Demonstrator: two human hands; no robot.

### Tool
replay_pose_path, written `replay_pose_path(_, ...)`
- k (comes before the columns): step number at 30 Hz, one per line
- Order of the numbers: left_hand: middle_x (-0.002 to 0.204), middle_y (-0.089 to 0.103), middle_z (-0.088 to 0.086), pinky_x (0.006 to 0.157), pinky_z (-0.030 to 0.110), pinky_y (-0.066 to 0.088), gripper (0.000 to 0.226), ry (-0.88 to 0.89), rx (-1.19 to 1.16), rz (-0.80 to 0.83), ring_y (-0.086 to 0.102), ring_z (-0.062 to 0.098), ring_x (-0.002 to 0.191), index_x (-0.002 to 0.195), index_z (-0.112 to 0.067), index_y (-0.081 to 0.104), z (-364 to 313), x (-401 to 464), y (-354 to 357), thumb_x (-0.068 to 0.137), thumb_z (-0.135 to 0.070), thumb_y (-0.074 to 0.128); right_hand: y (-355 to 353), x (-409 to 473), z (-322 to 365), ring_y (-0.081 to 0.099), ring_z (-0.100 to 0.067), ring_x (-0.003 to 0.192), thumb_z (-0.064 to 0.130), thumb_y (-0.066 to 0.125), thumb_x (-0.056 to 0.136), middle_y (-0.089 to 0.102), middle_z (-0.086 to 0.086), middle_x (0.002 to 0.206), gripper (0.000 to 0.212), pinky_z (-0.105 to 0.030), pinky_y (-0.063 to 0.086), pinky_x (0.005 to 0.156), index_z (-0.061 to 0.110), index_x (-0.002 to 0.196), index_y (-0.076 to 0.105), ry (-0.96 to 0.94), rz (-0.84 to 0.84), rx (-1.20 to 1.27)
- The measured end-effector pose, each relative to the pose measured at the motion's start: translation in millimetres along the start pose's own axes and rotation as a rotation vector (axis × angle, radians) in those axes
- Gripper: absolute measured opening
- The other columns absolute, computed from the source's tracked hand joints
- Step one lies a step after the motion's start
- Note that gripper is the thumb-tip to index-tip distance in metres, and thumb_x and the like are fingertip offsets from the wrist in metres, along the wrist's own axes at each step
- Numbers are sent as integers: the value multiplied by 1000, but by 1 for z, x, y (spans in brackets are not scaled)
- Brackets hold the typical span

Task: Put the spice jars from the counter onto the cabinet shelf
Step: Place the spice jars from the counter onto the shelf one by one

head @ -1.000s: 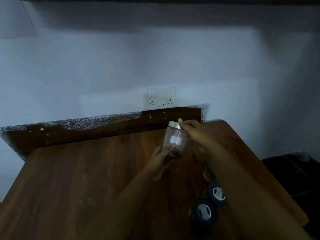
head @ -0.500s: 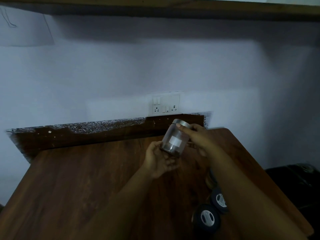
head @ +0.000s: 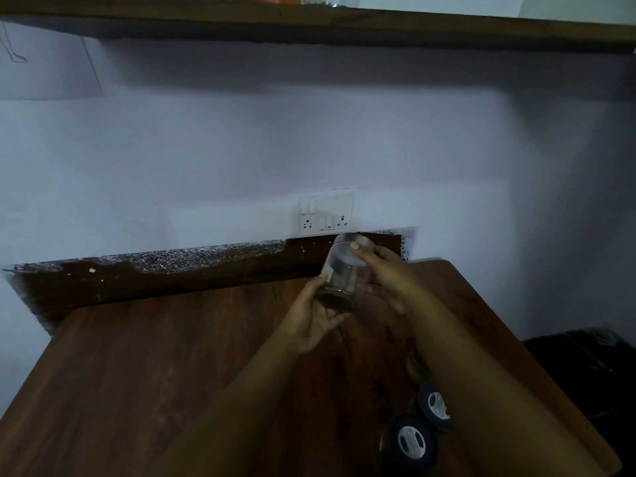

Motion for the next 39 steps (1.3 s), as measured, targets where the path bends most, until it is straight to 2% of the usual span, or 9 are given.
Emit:
replay_pose_path(3,127,56,9,95,42,53,81,139,308,-103,65,22,106,142,-19,34,3,6,7,75,-43,74,-2,3,1,68,-25,103,48,67,85,66,-8,119,53,-42,58,85,15,125,54,34,46,16)
replay_pose_path(6,138,51,12,99,49,49,107,139,175,-29,59,27,117,147,-24,26,5,12,5,61,-50,85,-1,5,2,66,-27,106,40,63,90,67,-11,119,44,-44,55,91,12,123,56,30,102,38)
replay_pose_path(10,138,49,22,96,59,47,94,-38,-86,225,57,40,118,144,-21,39,-5,11,-1,63,-34,84,0,5,3,67,-26,100,37,62,91,66,-11,115,37,-40,56,84,13,118,57,15,91,63)
replay_pose_path(13,133,56,16,91,51,54,82,55,149,112,62,35,114,143,-30,35,-6,10,6,74,-28,78,-1,6,1,68,-31,98,39,54,95,68,-16,113,39,-44,55,86,11,121,59,33,140,163)
replay_pose_path(16,125,58,8,95,43,54,91,175,452,-9,62,21,111,145,-31,28,-7,11,12,73,-24,83,-2,8,-1,66,-28,91,44,51,95,68,-14,103,39,-39,55,76,13,116,64,58,169,238)
replay_pose_path(21,139,52,1,102,58,44,84,53,278,172,57,30,122,147,-48,19,-12,9,9,82,-23,66,2,12,-6,68,-28,94,45,50,95,67,-15,109,44,-41,56,80,13,123,62,65,193,331)
replay_pose_path(24,129,60,3,98,52,50,83,75,251,164,63,30,116,148,-42,26,-16,8,7,84,-11,68,1,13,-5,66,-29,96,47,48,95,66,-17,111,54,-42,55,84,8,132,57,68,230,405)
replay_pose_path(31,120,67,-4,100,50,48,81,101,259,120,63,25,116,147,-38,34,-21,4,7,78,-15,70,0,15,0,54,-38,119,50,66,83,44,-27,143,77,-50,51,90,9,143,42,41,244,458)
replay_pose_path(39,118,69,-3,103,46,46,79,114,294,123,62,23,118,145,-38,36,-22,-1,11,78,-12,69,-2,10,5,49,-43,126,47,67,84,45,-28,142,70,-57,44,99,8,139,47,-18,225,402)
Point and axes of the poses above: each hand's wrist, its own x-axis towards the middle knuckle, its own y-axis out of the palm, z = x × y, the point moved 1 cm from there along x, towards the middle knuckle
